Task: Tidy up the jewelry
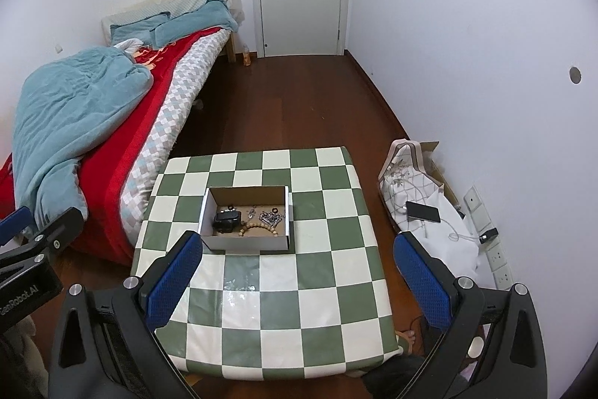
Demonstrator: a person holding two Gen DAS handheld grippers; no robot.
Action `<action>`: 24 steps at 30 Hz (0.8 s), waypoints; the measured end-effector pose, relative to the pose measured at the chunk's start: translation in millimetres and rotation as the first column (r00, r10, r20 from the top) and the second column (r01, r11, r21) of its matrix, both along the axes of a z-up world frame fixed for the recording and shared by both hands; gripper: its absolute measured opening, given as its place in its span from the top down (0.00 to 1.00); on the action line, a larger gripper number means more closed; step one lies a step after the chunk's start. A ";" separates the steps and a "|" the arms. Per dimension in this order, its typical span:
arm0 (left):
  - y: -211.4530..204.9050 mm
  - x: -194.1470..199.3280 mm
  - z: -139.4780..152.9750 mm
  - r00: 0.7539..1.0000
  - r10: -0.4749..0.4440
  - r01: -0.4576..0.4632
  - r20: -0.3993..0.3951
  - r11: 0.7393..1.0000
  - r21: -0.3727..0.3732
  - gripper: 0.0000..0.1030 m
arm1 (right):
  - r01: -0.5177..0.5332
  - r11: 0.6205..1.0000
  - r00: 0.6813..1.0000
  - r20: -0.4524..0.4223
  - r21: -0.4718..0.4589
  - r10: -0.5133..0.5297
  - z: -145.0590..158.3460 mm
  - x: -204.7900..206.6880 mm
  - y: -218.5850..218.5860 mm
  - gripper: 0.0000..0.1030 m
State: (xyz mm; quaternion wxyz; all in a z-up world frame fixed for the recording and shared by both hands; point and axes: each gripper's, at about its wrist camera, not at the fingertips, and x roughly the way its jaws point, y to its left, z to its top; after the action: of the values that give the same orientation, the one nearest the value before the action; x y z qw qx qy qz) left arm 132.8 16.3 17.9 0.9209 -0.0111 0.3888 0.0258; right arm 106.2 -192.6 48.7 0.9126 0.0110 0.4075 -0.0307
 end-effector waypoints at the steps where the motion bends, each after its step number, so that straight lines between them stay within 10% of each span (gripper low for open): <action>1: 0.1 -0.4 0.2 1.000 0.002 -0.002 0.001 1.000 0.002 0.01 | -0.001 1.000 1.000 0.002 -0.001 0.001 0.7 0.0 0.0 0.00; 24: -3.0 -7.0 4.4 1.000 -0.007 0.007 0.014 1.000 0.013 0.01 | -0.013 1.000 1.000 0.004 -0.005 0.013 5.6 1.8 4.9 0.00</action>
State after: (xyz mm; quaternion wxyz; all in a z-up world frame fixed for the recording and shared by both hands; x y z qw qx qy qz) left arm 125.8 13.3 22.3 0.9238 -0.0040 0.3820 0.0249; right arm 108.0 -187.7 54.3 0.9136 0.0060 0.4058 -0.0259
